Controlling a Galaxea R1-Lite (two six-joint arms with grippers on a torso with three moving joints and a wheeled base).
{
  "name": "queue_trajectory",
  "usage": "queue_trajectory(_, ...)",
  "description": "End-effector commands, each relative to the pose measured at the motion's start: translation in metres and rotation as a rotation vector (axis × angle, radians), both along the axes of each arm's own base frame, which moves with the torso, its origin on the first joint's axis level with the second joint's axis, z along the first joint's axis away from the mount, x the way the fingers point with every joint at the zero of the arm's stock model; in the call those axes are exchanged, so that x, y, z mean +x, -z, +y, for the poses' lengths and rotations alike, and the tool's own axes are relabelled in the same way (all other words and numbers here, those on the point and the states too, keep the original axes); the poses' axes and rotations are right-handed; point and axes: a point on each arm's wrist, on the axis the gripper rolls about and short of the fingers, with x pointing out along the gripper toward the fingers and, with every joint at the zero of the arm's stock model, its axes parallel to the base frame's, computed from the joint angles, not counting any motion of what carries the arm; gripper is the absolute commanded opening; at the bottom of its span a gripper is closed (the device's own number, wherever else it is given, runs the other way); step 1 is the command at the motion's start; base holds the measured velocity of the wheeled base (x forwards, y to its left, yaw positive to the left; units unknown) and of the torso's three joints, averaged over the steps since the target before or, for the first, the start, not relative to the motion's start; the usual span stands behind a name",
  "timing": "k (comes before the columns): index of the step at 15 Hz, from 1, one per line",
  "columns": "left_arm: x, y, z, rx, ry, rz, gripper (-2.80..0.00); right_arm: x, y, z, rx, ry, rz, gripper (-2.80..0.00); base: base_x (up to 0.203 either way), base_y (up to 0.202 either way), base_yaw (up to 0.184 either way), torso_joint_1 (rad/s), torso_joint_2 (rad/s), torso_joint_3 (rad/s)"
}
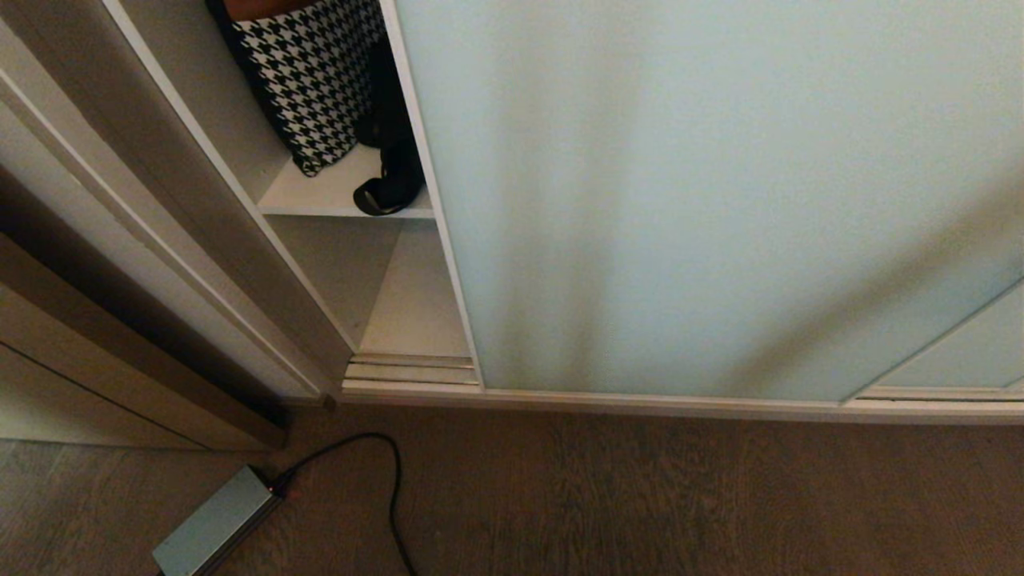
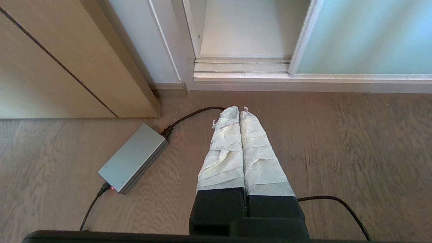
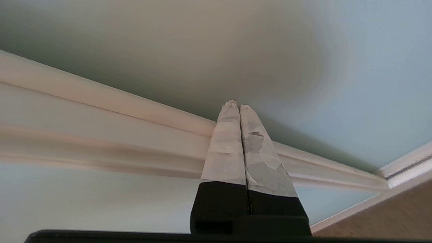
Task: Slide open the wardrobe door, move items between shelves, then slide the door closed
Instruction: Close the door
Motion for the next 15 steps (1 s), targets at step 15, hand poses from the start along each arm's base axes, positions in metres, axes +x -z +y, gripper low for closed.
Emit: queue_trajectory(15,0.000,0.000,0.000,0.000,0.000,0.001,-2.80,-0.019,-0.022,0.099,-0.087,-0.158,-0.099,-2.80,0.000,0.000,0.000,0.000,0.00,0.000)
